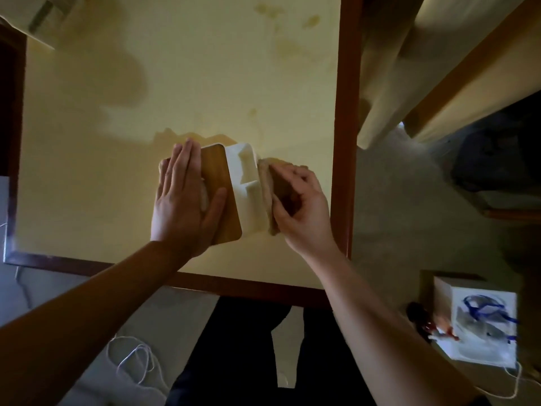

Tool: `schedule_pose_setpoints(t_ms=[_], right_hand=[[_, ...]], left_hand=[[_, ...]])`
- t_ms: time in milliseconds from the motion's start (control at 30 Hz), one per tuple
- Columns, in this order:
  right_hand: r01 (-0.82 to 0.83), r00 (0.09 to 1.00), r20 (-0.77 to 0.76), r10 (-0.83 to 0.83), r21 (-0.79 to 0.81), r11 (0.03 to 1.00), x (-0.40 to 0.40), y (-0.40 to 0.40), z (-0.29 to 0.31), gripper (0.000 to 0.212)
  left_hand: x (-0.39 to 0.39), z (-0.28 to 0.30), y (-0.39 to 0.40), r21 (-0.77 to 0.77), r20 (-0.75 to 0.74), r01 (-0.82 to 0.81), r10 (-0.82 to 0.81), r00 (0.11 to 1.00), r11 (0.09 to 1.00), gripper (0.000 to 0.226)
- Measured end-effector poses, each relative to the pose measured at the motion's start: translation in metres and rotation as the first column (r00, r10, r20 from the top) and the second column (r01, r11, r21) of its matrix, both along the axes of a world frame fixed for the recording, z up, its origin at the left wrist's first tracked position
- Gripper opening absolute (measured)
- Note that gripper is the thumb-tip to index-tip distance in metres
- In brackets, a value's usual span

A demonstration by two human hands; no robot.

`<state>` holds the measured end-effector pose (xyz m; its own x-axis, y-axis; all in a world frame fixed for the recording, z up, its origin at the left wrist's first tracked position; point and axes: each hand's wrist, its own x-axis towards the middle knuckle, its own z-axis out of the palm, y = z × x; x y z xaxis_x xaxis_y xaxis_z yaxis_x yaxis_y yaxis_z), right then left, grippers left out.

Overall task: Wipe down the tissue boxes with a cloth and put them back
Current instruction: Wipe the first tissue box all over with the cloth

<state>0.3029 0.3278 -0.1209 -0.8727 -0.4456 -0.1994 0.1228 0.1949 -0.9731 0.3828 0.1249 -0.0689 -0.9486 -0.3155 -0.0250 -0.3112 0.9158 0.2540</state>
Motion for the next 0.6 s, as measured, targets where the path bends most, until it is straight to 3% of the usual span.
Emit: schedule_pose_setpoints(t_ms=[133,267,367,467,600], right_hand=[[-0.091,0.996,0.016,0.091,0.065,0.994,0.007,-0.005,0.007,0.055],[-0.147,0.987,0.064,0.15,-0.046,0.988,0.013,-0.018,0.005,0.054],[-0.134,0.948,0.262,0.178,-0.177,0.975,0.016,-0.029,0.005,0.059],[-0.134,0.948,0.254,0.193,-0.231,0.964,0.023,-0.038,-0.002,0.076],[-0.117,0.947,0.255,0.194,-0.288,0.95,0.029,-0.041,-0.011,0.082]], left_hand=[[-0.002,0.002,0.0,0.002,0.001,-0.011,0.011,1.0,1.0,0.08],[-0.002,0.001,-0.001,0.0,0.006,-0.011,0.011,1.0,1.0,0.08],[-0.002,0.002,-0.002,0.002,0.017,-0.013,0.013,1.0,1.0,0.081],[-0.004,0.004,-0.008,0.01,0.02,0.026,-0.026,0.999,1.0,0.084],[-0.006,0.004,-0.015,-0.015,0.051,0.066,-0.065,0.997,0.998,0.097]])
